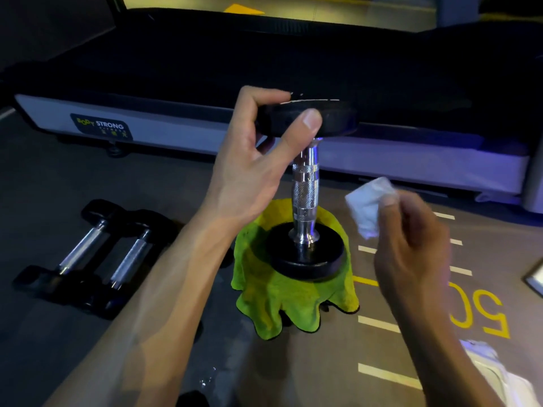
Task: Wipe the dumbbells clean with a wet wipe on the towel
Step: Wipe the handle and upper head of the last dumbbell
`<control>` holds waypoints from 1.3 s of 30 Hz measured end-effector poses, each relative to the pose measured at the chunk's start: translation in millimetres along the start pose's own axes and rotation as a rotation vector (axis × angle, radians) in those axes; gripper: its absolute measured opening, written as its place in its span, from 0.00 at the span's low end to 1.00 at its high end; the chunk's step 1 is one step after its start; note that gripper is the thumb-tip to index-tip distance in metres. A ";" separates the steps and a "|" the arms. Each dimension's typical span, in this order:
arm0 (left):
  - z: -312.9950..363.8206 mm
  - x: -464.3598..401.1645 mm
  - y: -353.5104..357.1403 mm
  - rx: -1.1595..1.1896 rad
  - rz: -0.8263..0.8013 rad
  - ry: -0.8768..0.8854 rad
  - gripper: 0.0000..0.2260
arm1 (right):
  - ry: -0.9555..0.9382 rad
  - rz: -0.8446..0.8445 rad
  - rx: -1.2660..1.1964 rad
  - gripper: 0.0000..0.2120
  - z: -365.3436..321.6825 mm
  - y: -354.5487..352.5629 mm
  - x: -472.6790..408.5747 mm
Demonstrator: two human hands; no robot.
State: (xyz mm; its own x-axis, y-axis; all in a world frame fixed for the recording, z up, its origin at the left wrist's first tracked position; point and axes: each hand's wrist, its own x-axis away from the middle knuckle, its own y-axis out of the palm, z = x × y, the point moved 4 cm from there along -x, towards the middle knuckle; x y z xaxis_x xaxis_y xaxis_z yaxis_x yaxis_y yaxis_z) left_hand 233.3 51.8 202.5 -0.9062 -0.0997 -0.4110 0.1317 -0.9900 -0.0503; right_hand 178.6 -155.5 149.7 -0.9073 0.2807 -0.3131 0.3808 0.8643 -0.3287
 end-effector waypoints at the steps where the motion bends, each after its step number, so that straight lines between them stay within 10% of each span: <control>1: 0.6 -0.6 0.7 -0.007 -0.002 0.001 0.16 | -0.003 -0.077 0.002 0.12 0.3 7.2 6.0; 15: 4.8 -2.4 17.9 -0.056 -0.010 -0.014 0.17 | -0.263 -0.299 0.192 0.05 -16.7 26.6 23.0; 22: 5.4 -2.6 25.4 -0.045 -0.025 -0.013 0.17 | -0.121 0.094 -0.190 0.08 -9.5 2.2 2.3; 30: 3.3 -4.2 24.9 -0.050 -0.008 -0.002 0.16 | -0.223 -0.447 0.050 0.11 -0.9 34.4 19.2; 39: 10.2 -3.9 28.6 -0.058 -0.040 -0.029 0.16 | -0.470 -0.140 0.199 0.07 -40.7 38.0 -13.2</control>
State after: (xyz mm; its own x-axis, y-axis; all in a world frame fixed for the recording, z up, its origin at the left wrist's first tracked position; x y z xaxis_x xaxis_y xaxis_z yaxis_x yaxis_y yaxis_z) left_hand 236.5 22.9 212.0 -0.9223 -0.0640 -0.3812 0.1176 -0.9859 -0.1191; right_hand 197.8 -109.4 177.6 -0.7913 -0.0885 -0.6050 0.3301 0.7711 -0.5445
